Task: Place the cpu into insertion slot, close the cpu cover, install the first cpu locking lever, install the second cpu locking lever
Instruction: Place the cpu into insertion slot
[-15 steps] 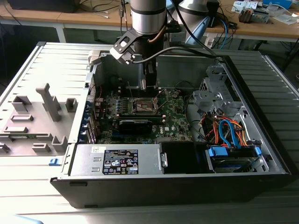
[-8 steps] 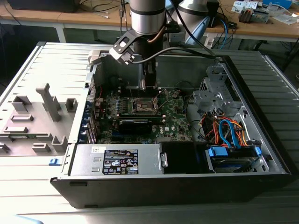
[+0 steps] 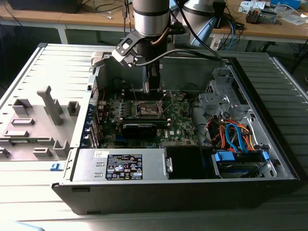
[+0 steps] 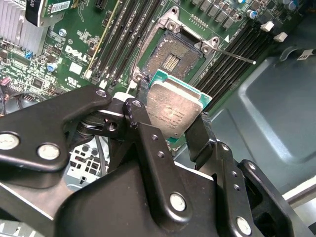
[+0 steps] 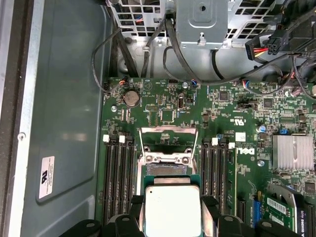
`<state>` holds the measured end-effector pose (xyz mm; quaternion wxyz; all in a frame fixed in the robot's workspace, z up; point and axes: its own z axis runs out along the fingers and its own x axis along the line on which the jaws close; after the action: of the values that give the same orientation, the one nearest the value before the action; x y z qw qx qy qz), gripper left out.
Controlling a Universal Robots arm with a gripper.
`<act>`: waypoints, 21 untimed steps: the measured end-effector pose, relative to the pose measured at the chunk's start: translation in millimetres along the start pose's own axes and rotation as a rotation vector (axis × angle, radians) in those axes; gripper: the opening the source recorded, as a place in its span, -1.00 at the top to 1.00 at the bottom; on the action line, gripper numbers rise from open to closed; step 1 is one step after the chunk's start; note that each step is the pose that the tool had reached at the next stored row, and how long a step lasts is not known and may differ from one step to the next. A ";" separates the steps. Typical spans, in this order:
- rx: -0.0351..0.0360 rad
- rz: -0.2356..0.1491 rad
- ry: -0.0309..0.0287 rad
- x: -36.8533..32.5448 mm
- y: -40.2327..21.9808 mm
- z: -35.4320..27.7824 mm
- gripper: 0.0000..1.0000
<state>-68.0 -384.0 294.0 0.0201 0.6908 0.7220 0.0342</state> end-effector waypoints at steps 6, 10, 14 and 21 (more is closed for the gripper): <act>0.0000 0.000 0.0000 0.1 -1.6 0.5 -0.09; 0.0000 0.000 0.0000 0.1 -2.5 0.9 -0.09; 0.0000 0.000 0.0000 0.1 -3.5 1.2 -0.09; 0.0000 0.000 0.0000 0.2 -5.1 1.7 -0.09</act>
<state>-73.0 -384.0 291.9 0.0201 0.6908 0.7220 0.0342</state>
